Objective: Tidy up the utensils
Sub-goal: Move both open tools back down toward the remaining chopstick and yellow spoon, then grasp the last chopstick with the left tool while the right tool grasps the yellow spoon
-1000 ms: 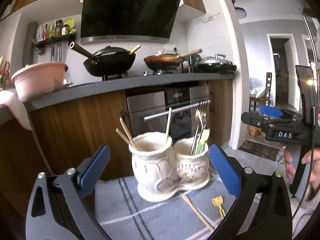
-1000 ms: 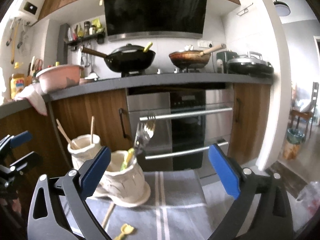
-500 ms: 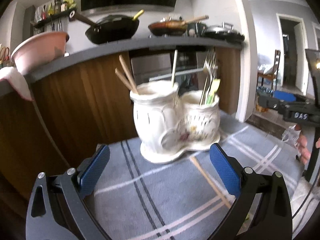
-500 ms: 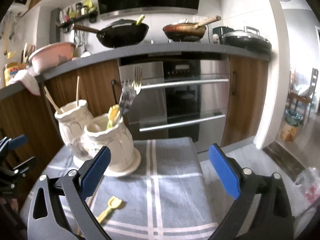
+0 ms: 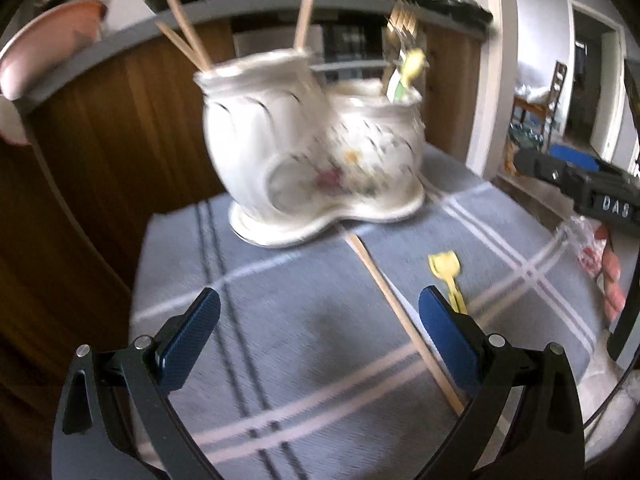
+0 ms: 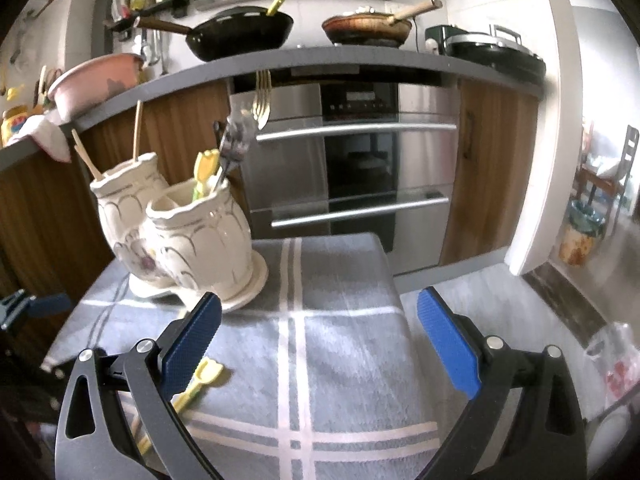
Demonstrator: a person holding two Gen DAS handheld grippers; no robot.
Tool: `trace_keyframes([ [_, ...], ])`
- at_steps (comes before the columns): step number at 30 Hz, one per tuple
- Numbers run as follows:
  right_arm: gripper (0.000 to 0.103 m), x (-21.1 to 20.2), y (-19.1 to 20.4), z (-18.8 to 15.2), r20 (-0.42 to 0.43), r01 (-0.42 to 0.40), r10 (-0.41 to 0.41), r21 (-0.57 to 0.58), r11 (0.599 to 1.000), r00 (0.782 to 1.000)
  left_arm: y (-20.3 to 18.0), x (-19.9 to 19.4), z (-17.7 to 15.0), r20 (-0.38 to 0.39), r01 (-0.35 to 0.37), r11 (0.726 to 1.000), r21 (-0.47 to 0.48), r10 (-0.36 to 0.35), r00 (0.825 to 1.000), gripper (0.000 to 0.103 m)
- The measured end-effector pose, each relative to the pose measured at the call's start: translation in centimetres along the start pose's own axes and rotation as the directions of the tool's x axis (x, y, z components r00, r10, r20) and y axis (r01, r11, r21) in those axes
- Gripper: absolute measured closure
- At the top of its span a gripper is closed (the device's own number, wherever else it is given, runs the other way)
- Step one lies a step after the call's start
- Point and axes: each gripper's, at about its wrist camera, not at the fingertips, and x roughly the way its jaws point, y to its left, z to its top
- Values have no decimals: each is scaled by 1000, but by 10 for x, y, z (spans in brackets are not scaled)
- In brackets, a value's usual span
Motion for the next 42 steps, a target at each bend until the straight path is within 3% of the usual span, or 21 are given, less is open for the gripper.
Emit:
trace_keyframes([
  [13,6,3,3,-10,-34,-10,9,-32,999,999,-21,29,-11,-115,34,999,39,-29,993,5],
  [16,6,2,7,-11,-37,-14,12,-42,999,999,-20,34,-10,-133,47,998,32,-43,990,12],
  [20,6,1,9,-12,-53,-25,23,-43,999,998,-19,36,-10,-157,96,995,16,-92,983,32],
  [24,6,1,14,-14,-95,-60,57,-27,998,994,-15,32,-11,-154,152,988,11,-148,977,72],
  [27,6,0,22,-19,-137,-102,98,-22,995,986,-5,31,-13,-158,161,987,0,-159,975,94],
  [33,8,3,49,-29,-211,-161,148,-46,986,966,18,28,-17,-162,165,985,-52,-171,972,97],
  [35,13,5,59,-32,-240,-190,174,-48,981,955,22,24,-19,-157,156,986,-59,-164,974,97],
  [42,47,11,93,-45,-336,-225,180,-99,969,925,34,15,-26,-144,137,988,-75,-147,979,97],
])
